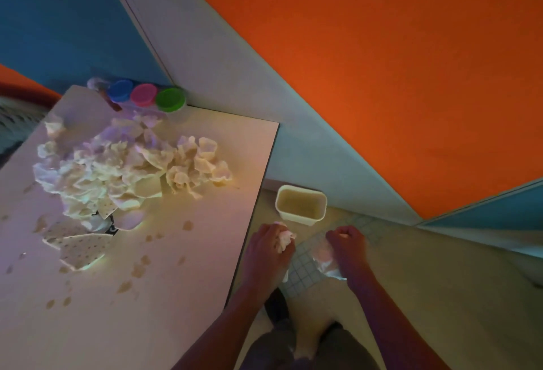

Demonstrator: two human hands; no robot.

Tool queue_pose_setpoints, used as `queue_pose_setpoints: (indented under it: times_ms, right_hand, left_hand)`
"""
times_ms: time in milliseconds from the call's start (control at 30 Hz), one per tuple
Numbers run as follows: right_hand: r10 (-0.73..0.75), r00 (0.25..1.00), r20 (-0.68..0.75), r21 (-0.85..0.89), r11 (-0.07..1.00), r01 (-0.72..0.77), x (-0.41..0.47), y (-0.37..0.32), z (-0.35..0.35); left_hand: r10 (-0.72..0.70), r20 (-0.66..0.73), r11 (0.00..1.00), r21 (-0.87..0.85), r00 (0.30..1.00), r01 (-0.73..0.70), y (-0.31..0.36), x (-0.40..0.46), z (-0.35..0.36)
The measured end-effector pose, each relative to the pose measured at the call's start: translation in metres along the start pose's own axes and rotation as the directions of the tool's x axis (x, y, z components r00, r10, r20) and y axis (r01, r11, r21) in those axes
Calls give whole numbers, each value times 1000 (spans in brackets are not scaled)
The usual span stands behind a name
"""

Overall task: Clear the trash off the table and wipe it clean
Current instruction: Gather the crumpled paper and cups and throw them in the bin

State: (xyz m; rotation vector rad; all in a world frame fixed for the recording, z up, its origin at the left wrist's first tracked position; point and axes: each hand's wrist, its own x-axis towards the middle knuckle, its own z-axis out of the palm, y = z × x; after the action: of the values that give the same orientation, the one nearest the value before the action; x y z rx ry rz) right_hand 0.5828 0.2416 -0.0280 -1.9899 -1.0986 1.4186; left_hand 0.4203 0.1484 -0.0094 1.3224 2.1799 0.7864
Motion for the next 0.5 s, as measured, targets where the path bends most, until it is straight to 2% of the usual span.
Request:
queue_pose_setpoints:
  times_ms: [233,500]
  right_hand:
    - [82,996,-47,-9,997,-82,16,7,-2]
    - [141,989,42,-89,987,-137,54,7,-13]
  left_hand:
    - [13,96,999,35,995,-17,2,38,11]
    - [-19,206,992,128,978,-8,7,65,36]
